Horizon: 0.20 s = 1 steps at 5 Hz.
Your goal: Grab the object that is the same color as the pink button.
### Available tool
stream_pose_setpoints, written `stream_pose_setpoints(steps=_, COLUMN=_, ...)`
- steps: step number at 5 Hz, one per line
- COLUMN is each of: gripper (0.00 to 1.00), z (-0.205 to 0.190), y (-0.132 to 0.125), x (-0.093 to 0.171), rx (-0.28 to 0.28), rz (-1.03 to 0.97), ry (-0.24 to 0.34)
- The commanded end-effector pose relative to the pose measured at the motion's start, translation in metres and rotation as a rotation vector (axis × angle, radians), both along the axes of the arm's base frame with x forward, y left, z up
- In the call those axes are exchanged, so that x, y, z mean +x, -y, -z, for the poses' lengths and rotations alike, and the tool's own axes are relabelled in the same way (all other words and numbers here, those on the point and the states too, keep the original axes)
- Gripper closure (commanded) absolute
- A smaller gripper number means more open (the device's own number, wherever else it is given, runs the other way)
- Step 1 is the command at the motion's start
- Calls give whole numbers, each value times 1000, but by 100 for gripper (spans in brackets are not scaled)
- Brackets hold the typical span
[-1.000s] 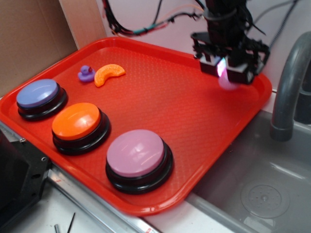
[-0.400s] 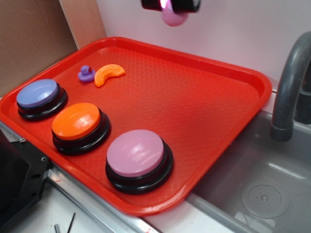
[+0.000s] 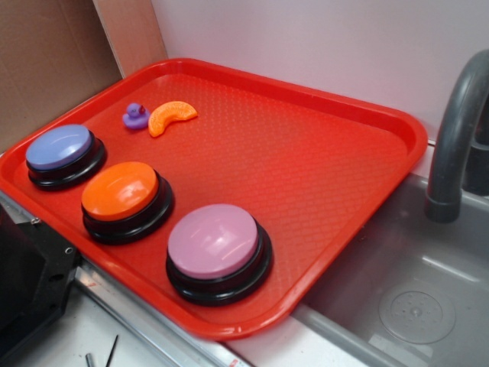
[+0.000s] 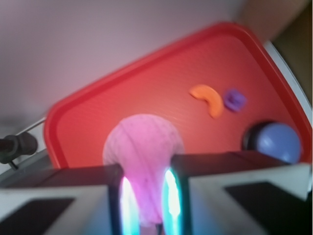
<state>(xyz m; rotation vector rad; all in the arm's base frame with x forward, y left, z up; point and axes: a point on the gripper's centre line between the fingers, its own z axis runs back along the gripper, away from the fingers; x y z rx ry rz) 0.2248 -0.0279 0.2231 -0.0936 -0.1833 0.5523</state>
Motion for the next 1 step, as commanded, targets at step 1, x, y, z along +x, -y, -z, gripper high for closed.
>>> stream_pose_setpoints(steps=1, gripper=100, z=-8, y=-7, x=7, rx=-6, rz=-81, ry=22)
